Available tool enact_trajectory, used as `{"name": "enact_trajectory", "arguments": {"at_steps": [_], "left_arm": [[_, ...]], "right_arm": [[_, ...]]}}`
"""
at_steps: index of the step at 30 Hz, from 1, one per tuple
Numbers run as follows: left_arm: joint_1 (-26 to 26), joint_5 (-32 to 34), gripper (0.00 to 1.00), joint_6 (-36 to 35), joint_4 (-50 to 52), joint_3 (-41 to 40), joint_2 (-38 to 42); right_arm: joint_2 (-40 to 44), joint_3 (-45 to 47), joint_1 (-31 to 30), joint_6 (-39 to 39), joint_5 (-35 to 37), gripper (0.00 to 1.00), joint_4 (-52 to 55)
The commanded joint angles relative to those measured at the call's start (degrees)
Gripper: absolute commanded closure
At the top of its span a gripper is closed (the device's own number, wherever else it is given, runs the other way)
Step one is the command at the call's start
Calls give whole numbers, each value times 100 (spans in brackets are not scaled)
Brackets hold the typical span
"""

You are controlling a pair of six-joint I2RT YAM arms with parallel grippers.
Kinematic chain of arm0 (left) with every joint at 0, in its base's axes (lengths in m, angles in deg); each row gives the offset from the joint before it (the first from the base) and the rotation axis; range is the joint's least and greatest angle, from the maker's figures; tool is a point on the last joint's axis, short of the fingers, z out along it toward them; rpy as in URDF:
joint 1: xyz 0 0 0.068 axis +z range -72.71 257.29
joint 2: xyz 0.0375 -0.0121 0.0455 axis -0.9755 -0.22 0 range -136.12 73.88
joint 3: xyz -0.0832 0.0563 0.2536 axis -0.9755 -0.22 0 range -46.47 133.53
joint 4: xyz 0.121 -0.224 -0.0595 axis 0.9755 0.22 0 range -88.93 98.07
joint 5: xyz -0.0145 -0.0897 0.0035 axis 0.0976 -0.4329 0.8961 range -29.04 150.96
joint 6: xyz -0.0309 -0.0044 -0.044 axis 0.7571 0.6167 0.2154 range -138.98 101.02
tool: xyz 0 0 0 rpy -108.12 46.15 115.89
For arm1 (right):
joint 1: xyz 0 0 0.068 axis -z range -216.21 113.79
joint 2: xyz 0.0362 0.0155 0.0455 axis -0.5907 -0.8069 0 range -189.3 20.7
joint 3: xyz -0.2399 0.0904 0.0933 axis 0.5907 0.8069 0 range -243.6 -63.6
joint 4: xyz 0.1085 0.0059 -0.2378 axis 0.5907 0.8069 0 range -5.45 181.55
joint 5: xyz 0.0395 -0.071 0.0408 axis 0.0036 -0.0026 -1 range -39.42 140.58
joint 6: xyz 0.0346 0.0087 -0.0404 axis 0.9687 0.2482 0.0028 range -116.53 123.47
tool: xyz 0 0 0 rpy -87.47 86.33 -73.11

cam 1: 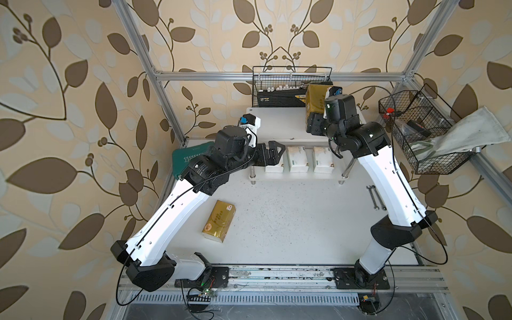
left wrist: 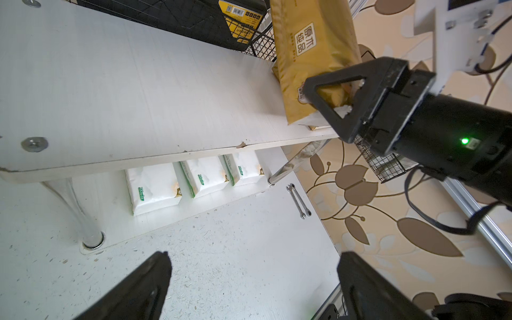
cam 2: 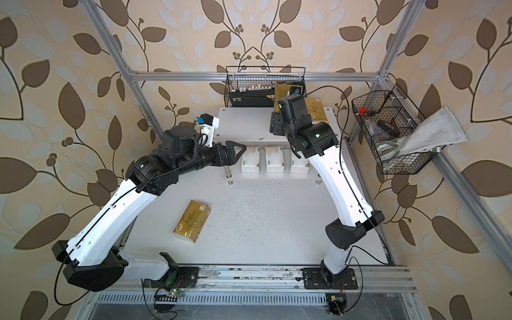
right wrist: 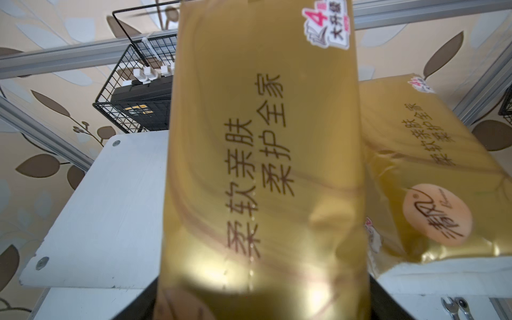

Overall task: Place the tissue boxes on the shelf by color
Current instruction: Place a box of tissues on the shelf.

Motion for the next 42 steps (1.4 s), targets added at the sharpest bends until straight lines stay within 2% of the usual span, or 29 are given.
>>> {"name": "enact_trajectory", "arguments": {"at_steps": [1,6,17,22,26,33,42], "left_arm": [[56,-66,1,-171,-146,96,135],[52,-34,1,-181,-146,21,204],[56,-9,1,-158,-199,-176,364],[56,-8,1,-148,-190,-178,368],[51,-22,1,-138,-190,-182,363],[50,-17,1,-119,-190,-205,378],[56,-25,1,-31,-223,-299,398]], "right_arm": [[-200,-304,117,-37,-400,24,64],[-480,-412,167,-28,-604,24,134],[-801,-397,329,-46,-577,21,89],[-735,-283,333,-6,-582,13,10],[-683,-246,337,24,-555,1,-12],[-552,-242,326,67,-679,1,-49],[-129,212,245,109,-720,1,-251]]}}
